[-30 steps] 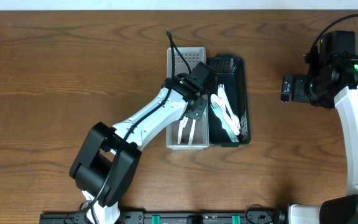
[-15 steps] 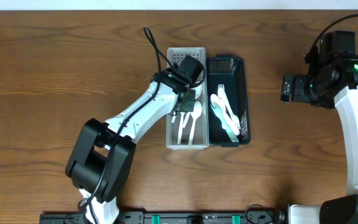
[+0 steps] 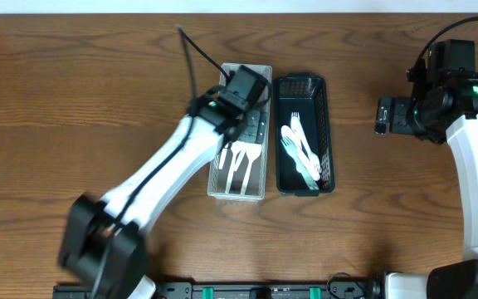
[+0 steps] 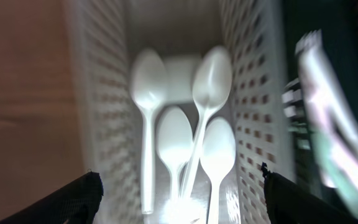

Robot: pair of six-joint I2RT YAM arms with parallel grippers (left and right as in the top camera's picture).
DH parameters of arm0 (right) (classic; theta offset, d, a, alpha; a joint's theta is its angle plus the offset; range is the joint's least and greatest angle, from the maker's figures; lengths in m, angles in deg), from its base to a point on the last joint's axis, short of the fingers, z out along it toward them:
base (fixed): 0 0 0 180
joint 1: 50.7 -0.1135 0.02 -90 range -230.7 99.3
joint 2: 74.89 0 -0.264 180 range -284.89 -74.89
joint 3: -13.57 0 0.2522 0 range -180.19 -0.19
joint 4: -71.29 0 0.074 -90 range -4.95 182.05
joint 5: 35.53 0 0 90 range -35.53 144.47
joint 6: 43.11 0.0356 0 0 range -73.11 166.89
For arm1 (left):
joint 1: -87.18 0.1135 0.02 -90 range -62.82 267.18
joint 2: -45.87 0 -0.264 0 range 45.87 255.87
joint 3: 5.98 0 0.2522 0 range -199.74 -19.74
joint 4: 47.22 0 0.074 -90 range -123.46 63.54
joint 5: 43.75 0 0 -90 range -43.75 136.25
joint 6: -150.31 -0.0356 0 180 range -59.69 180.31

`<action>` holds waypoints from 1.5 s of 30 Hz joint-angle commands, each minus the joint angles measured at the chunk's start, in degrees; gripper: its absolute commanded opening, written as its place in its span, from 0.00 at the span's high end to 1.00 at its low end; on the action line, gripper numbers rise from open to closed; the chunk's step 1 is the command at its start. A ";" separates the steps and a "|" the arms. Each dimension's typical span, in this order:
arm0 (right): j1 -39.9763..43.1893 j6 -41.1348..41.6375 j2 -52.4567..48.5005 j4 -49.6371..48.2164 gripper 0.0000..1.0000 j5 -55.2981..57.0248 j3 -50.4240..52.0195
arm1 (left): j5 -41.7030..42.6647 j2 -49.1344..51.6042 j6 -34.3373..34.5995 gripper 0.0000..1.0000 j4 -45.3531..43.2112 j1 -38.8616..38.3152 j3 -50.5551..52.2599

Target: Pack container

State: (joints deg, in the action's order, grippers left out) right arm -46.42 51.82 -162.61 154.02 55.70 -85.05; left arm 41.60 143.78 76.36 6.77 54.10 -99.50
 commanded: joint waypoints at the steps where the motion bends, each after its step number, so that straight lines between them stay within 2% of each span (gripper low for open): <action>1: 0.57 -0.74 -0.13 -0.66 0.01 -0.22 0.28 | -8.26 -8.20 -2.91 0.11 0.72 1.11 -0.94; 7: -1.40 -0.79 -0.13 -3.48 0.01 -0.22 0.28 | -9.77 -14.62 -0.24 0.07 1.29 10.75 -0.94; 10: -3.26 -0.81 -0.13 -7.69 0.01 -0.20 0.28 | -9.77 -14.86 2.49 0.02 0.72 16.98 -0.94; 18: -5.27 -2.45 -0.55 -30.75 0.01 -0.20 0.28 | -9.81 -14.43 2.47 0.02 -9.73 29.22 -0.94; 22: -5.16 -2.49 -0.57 -35.58 0.01 3.54 0.28 | -9.88 -14.40 2.45 0.02 -10.01 31.06 -0.94; 25: -4.66 -2.47 -0.57 -35.82 0.01 6.16 0.28 | -9.86 -14.12 0.00 0.02 -9.90 32.24 -0.94; 32: -3.45 -1.79 1.49 -29.77 0.01 6.25 0.66 | -9.84 -17.57 0.52 0.02 -8.35 32.85 0.52; 37: -3.50 -1.81 12.02 -33.24 0.01 6.29 8.00 | -9.84 -27.19 0.52 0.02 -13.94 32.79 9.55; 45: -4.39 -1.84 40.92 -45.24 0.01 6.29 37.24 | -9.84 -52.22 1.07 0.02 -28.92 32.24 38.12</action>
State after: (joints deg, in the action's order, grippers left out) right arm -50.27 50.12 -129.15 110.13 61.49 -56.81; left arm 32.33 98.12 77.89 -19.75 86.69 -69.80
